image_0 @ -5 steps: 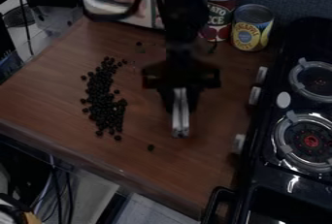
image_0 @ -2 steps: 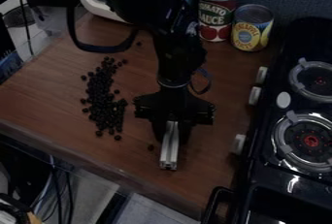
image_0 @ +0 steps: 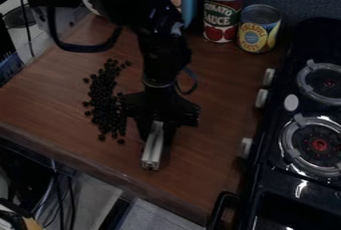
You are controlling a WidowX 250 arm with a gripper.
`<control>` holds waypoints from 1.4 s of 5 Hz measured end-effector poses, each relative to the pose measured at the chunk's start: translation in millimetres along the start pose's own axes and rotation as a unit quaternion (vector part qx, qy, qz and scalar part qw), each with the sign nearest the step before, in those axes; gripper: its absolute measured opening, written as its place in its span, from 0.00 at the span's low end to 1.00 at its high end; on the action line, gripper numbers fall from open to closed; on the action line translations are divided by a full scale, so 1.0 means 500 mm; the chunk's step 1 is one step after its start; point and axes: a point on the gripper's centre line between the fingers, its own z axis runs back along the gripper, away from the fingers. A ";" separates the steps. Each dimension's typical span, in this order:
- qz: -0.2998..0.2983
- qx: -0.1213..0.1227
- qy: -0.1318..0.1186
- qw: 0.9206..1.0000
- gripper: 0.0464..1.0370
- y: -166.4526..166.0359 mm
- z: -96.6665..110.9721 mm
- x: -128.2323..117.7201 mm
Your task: Sweep into pile
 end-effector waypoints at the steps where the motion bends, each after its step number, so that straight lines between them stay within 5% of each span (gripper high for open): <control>1: -0.011 0.010 0.004 1.000 0.34 0.033 0.008 0.019; 3: -0.049 0.038 0.024 0.998 0.34 0.095 0.010 0.060; 4: -0.030 0.021 0.020 0.999 0.34 0.110 0.027 0.067; 5: -0.016 0.011 -0.011 1.000 0.34 0.114 0.086 0.131; 6: -0.077 0.026 -0.024 0.996 0.34 0.136 0.131 0.206; 7: -0.220 0.054 0.063 0.972 0.34 0.163 0.086 0.281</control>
